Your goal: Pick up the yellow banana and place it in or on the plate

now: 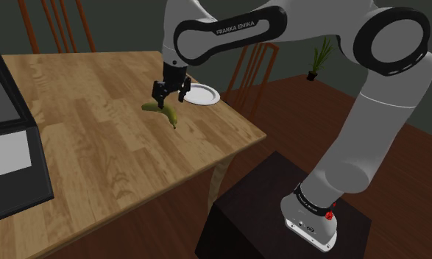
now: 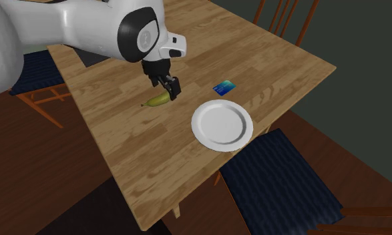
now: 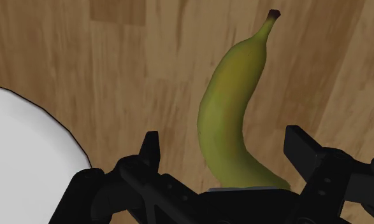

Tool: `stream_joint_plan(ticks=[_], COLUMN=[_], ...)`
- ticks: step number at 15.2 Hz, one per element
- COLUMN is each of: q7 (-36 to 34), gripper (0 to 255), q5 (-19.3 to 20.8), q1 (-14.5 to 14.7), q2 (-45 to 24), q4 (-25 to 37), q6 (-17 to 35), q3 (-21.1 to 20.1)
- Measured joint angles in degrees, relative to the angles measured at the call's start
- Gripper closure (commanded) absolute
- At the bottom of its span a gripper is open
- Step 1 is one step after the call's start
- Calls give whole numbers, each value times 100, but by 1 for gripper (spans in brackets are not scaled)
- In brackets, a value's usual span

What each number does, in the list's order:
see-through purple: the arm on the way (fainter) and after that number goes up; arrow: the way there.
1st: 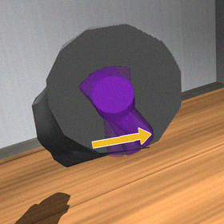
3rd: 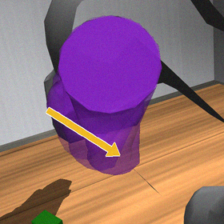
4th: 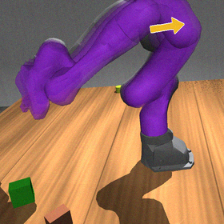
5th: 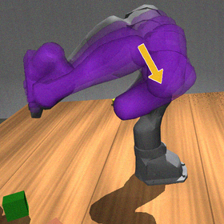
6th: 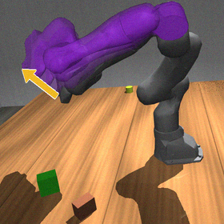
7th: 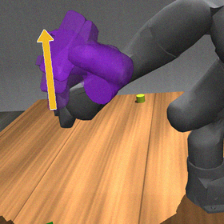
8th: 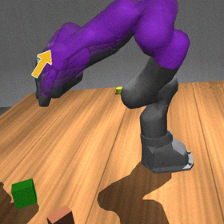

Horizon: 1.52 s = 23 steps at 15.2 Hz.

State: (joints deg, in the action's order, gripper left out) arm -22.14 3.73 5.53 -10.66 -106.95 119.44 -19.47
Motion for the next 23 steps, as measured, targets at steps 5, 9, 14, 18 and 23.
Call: stream_joint_plan(ticks=[5,9,14,18,23], q7=[-52,-58,-58,-59,-51], gripper=[0,0,255,255,255], q5=[74,78,78,79,69], q1=[22,25,25,25,21], q2=[-172,-179,-178,-178,-158], q4=[-117,-134,-133,-130,-124], q6=[278,303,305,306,276], q3=[13,13,12,13,11])
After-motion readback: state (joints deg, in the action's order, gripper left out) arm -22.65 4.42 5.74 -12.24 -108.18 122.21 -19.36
